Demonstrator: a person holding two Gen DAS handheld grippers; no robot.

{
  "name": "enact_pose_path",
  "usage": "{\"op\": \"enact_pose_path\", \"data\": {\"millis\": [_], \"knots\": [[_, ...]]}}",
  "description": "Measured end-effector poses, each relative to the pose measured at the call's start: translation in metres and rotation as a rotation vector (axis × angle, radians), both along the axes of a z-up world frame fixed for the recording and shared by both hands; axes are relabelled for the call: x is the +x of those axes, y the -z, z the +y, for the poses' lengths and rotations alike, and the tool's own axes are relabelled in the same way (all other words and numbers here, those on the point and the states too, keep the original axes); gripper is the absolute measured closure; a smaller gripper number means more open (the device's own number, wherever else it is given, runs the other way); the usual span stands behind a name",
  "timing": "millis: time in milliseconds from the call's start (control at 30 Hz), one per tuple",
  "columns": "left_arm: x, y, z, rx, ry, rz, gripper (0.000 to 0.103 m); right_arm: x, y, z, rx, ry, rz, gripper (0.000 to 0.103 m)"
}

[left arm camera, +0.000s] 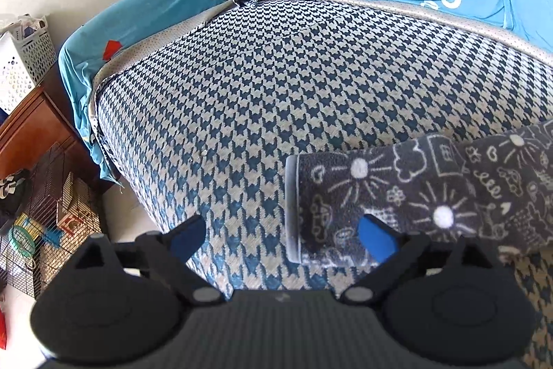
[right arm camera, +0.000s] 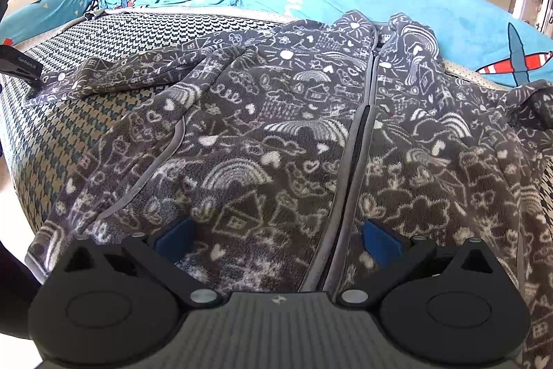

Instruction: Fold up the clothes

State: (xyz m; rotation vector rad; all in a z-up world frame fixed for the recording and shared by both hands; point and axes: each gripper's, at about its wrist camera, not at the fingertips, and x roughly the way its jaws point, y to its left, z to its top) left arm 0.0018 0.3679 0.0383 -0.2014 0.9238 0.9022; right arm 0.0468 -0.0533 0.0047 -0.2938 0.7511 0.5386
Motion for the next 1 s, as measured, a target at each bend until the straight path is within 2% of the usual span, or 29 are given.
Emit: {"op": "enact_pose_path", "data": {"millis": [67,233,467,600,1000], "knots": [[0.002,-0.005,-0.01,-0.011,0.015,-0.02,0.0,0.001,0.0,0.0,0.001,0.001,0.006,0.0],[0.016,-0.011,-0.032,-0.019,0.09,-0.05,0.0,0.002,0.0,-0.002,0.011,0.008,0.021,0.0],[0.039,-0.021,-0.077,-0.07,0.197,-0.122,0.0,-0.001,-0.001,-0.005,0.033,0.014,0.016,0.0],[0.049,-0.026,-0.1,-0.085,0.26,-0.16,0.0,-0.001,-0.009,-0.011,0.065,0.021,0.015,0.0],[0.071,-0.024,-0.148,-0.128,0.419,-0.189,0.0,0.013,-0.044,-0.078,0.165,0.113,-0.038,0.0]]}}
